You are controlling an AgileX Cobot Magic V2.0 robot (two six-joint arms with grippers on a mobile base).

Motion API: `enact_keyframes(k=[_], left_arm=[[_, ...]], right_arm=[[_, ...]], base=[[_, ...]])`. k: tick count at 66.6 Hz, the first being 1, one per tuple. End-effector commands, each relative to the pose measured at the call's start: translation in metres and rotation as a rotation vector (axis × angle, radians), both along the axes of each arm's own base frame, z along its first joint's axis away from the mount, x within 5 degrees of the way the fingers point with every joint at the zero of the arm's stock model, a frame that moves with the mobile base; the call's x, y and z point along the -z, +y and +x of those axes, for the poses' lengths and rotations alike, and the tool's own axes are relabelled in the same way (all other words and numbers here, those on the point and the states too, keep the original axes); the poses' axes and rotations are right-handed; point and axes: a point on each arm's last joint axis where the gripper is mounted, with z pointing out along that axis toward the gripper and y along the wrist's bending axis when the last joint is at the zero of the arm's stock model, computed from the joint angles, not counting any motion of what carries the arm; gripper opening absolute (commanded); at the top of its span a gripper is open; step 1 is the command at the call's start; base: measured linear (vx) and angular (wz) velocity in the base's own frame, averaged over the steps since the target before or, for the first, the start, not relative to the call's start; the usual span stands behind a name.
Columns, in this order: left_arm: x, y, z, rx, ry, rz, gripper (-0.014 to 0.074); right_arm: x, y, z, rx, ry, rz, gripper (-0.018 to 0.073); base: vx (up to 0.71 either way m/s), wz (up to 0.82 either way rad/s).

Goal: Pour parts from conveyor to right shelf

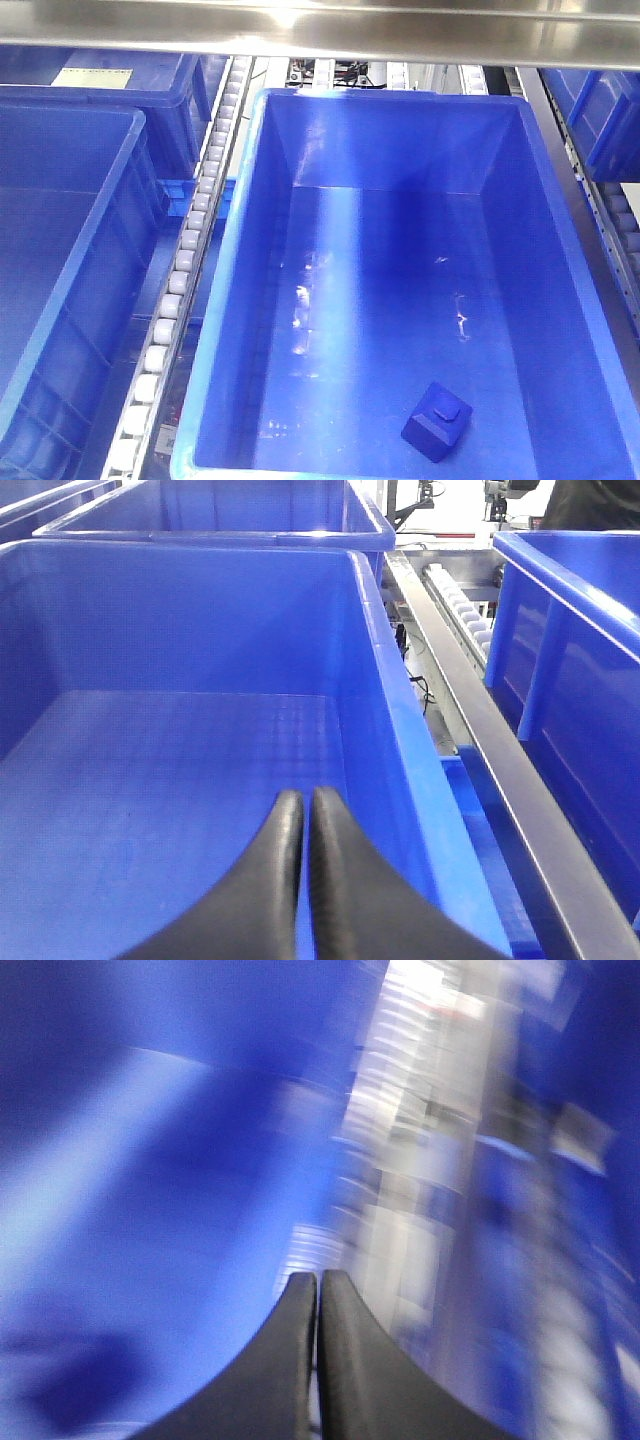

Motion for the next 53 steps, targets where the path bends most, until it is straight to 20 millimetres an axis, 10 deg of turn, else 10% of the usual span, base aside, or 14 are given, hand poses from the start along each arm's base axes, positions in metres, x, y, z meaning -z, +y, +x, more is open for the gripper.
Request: enact_keyframes(k=[1, 29, 53], left_arm=[[-0.013, -0.001, 0.001, 0.007, -0.078, -0.021, -0.0006], [-0.013, -0.001, 0.001, 0.007, -0.079, -0.021, -0.0006], [-0.013, -0.001, 0.001, 0.007, -0.079, -0.021, -0.0006]], right_arm=[[-0.002, -0.005, -0.003, 0.085, -0.134, -0.016, -0.0008], [0.046, -0.006, 0.004, 0.101, -0.244, 0.007, -0.0008], [0.046, -0.006, 0.004, 0.1, -0.227, 0.007, -0.0008]], base=[[0.0, 0.0], [0.0, 0.0], [0.0, 0.0]])
